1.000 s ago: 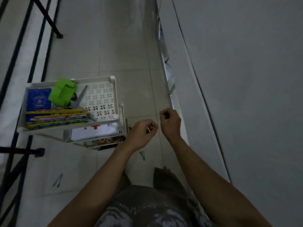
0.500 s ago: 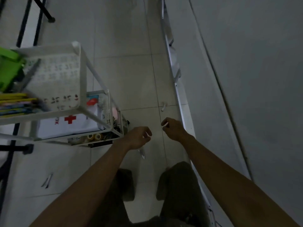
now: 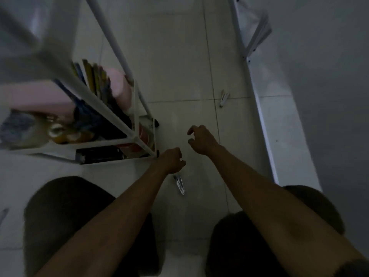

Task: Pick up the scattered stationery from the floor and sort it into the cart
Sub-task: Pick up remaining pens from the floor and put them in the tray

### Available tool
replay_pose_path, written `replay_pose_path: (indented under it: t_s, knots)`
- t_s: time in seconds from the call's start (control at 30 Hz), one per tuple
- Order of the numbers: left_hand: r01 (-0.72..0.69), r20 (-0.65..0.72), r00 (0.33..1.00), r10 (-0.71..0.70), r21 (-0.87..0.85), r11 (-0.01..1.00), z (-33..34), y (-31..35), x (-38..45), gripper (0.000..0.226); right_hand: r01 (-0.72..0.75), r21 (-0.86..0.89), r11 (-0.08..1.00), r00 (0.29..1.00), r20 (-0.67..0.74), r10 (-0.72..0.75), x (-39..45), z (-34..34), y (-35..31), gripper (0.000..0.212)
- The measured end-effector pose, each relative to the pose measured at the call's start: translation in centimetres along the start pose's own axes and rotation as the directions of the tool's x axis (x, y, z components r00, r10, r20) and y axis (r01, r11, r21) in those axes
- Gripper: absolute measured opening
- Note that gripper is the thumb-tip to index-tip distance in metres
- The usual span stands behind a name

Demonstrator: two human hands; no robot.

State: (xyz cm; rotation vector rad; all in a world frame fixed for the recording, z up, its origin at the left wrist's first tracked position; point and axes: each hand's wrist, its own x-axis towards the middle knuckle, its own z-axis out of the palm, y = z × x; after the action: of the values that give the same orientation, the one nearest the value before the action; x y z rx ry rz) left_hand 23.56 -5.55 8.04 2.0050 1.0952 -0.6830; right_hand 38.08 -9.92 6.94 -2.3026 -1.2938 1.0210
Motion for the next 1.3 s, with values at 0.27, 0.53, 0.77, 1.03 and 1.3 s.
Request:
replay_pose_path:
  t_s: [0.27, 0.53, 0.77, 1.03, 1.3]
  knots:
    - [0.283, -0.027, 0.955, -0.295, -0.207, 0.936, 11.6, -4.9, 5.7, 0.119, -0.072, -0.049, 0.996, 0.994, -0.086, 0.068, 3.2, 7.9, 6.7, 0.038]
    - [0.049, -0.273, 0.953, -0.132, -0.291, 0.955, 14.1, -3.0, 6.1, 0.07, -0.257, 0.041, 0.965, 0.963, -0.072, 0.26, 2.0, 7.3, 9.5, 0.042]
    - [-0.094, -0.373, 0.928, -0.002, -0.239, 0.966, 11.9, -1.0, 9.1, 0.037, -0.368, 0.095, 0.925, 0.923, -0.083, 0.376, 3.2, 6.3, 10.4, 0.069]
    - [-0.008, -0.368, 0.93, -0.015, -0.06, 0.998, 8.4, -0.2, 13.7, 0.072, -0.317, -0.031, 0.948, 0.942, -0.129, 0.311, 5.3, 5.9, 12.2, 0.072]
    - [0.115, -0.214, 0.968, -0.131, -0.085, 0.99, 7.2, 0.7, 15.6, 0.141, -0.261, -0.135, 0.956, 0.959, -0.153, 0.24, 10.2, 2.6, 13.5, 0.092]
